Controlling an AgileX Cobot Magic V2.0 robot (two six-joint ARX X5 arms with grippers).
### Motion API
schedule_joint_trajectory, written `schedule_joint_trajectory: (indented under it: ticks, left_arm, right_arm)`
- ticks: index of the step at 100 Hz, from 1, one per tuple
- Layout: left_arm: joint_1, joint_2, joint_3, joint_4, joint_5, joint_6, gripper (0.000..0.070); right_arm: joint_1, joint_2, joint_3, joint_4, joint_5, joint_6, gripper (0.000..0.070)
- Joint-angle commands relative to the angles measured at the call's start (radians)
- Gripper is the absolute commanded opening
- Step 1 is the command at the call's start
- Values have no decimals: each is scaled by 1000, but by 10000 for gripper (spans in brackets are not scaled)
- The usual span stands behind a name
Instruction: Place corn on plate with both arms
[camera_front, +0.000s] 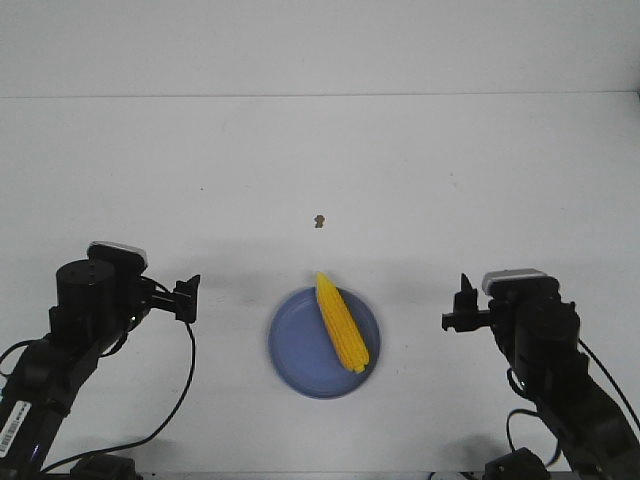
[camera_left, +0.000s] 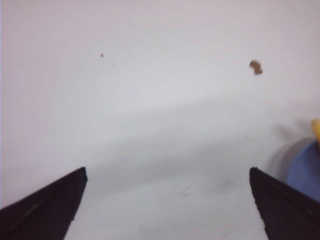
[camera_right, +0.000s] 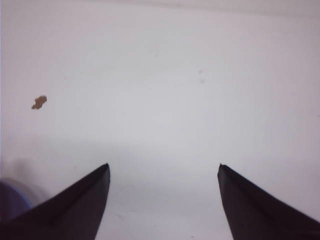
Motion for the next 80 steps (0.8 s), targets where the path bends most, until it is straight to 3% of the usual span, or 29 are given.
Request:
schedule_joint_trajectory:
  ticks: [1,40,58,69,80]
  left_arm:
    - [0,-18,9,10,-3,-7,651]
    - [0,-343,-260,159,-3,-98,605]
    - [0,-470,-327,140,-3,-109,519]
    - [0,-505,-327,136,-3,-108,420]
    - [0,-524,-327,134,-3,-108,218]
  right_arm:
    - [-3,-80,-37,25,3,-21,456]
    - [-4,-443,-209,0,-4,2,456]
    - [-4,-470,-216,4,-3,2,445]
    - [-4,-469,-216,10,-1,1,284]
    - [-4,-469,-216,11,8,1,102]
